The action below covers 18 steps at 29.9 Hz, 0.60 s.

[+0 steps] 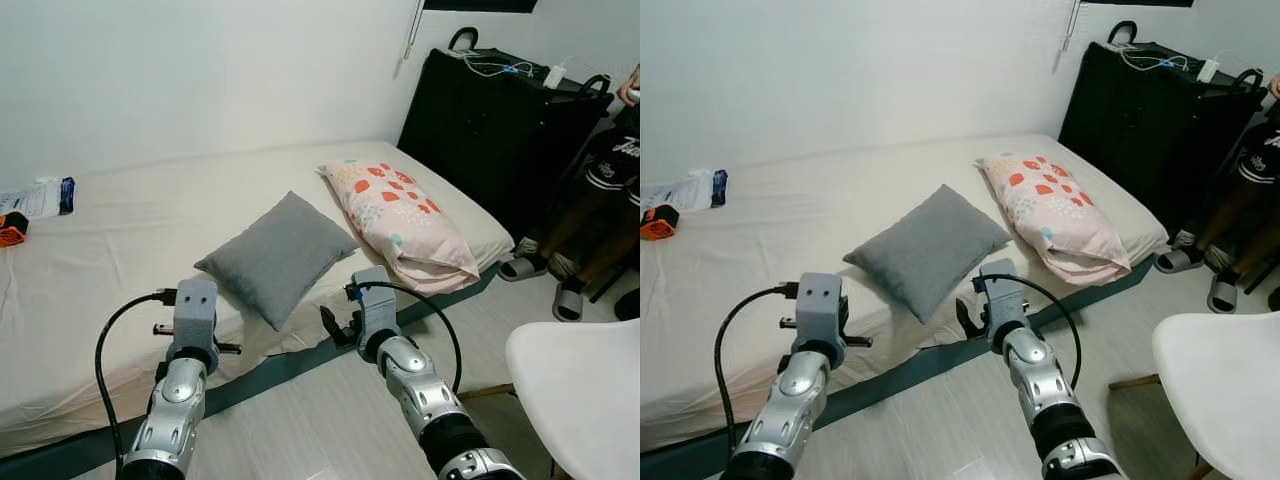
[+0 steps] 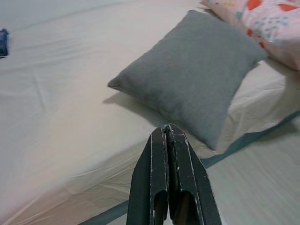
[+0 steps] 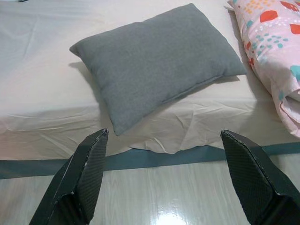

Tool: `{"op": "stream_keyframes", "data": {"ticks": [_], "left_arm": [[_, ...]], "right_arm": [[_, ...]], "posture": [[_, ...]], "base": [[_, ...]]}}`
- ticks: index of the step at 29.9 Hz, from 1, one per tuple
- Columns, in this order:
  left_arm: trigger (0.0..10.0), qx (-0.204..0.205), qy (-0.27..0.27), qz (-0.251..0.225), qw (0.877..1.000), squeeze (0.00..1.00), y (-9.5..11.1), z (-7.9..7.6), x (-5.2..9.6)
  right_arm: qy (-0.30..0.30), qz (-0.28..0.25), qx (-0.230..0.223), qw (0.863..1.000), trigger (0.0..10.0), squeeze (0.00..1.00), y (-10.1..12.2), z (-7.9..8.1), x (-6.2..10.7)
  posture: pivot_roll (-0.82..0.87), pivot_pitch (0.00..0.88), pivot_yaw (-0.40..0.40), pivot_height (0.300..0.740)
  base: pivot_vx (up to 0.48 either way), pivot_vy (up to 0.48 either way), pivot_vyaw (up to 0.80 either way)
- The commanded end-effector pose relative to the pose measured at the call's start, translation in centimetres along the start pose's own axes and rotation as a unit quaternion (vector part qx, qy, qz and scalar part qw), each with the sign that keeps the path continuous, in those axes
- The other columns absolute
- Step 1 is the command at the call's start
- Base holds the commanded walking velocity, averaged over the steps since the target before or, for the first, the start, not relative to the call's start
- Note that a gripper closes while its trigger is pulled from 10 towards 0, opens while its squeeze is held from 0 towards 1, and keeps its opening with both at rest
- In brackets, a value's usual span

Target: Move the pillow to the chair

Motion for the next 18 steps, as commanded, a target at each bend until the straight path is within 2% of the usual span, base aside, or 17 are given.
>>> {"op": "stream_keyframes", "data": {"ticks": [1, 18], "left_arm": [[10.0, 0.006, -0.008, -0.007, 1.000, 0.00, 0.2, -0.5, 0.1], [10.0, 0.003, 0.010, 0.003, 1.000, 0.00, -0.8, 0.8, 0.9]], "right_arm": [[-0.007, 0.003, -0.002, 1.000, 10.0, 0.00, -0.1, -0.3, 0.0], [-0.010, 0.007, -0.003, 1.000, 10.0, 0.00, -0.6, -0.5, 0.1]], "posture": [[0.06, 0.000, -0.115, 0.740], [0.07, 0.000, -0.117, 0.740]], "base": [[0.334, 0.000, 0.00], [0.335, 0.000, 0.00]]}}
Point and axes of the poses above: a point about 5 cm out from each wrist's last joint towards the gripper, its own x axis pointing back from the gripper into the wrist, its own y axis along the axis of the wrist's last joint, z = x × y, the point moved 4 cm from there along -x, pointing out of the wrist towards the gripper, and after that the axes turned 2 degrees about -x, right-handed, at the moved point
